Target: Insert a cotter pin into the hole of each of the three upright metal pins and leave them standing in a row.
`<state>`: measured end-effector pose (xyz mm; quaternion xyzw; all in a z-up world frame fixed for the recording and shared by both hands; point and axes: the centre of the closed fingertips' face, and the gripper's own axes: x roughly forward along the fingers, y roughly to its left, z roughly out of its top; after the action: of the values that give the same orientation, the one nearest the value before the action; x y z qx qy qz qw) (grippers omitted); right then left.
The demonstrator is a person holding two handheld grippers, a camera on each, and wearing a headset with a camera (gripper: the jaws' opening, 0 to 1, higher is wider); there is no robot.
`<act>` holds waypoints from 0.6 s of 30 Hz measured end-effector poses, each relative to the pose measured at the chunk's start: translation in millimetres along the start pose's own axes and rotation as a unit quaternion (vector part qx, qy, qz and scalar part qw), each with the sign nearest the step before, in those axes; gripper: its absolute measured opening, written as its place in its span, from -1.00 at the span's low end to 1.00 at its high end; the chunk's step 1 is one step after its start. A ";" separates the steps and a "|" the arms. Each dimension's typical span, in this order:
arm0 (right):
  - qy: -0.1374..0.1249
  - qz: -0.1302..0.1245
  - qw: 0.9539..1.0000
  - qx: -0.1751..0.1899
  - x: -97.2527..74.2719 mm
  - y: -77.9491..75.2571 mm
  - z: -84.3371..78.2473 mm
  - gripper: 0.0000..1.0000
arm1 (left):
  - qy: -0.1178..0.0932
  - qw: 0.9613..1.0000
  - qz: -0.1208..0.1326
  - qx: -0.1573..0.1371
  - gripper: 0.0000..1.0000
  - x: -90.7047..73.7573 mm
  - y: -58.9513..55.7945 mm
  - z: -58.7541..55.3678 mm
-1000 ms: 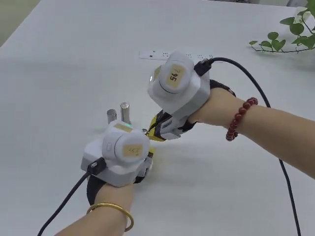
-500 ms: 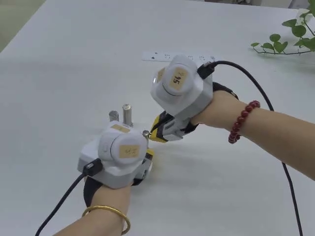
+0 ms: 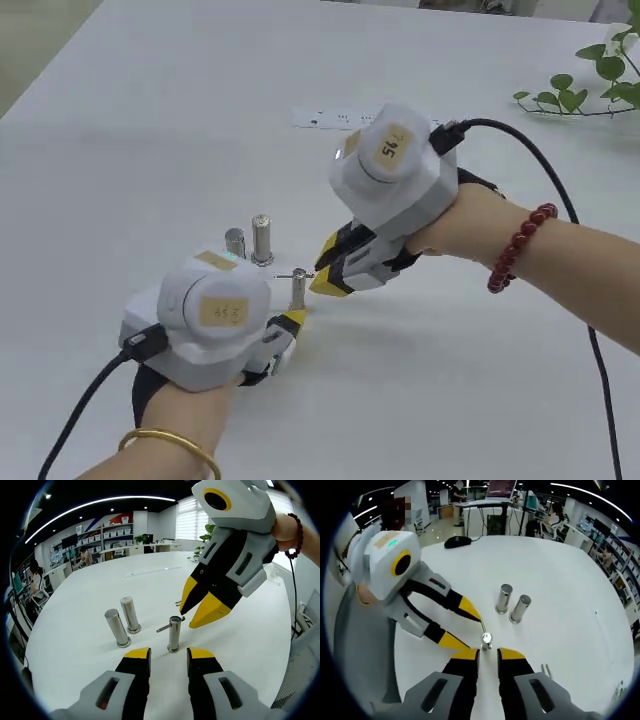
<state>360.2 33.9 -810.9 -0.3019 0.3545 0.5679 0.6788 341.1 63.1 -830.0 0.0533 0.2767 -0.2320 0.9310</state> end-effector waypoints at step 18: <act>-0.116 -0.019 0.986 0.120 -25.6 -11.5 32.8 -0.53 | -0.060 0.997 -0.033 0.022 0.04 -40.8 0.0 18.0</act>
<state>373.4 44.3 -771.1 -0.1569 0.3336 0.5395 0.7569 319.8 75.4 -792.8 0.0505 0.2163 -0.2710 0.9366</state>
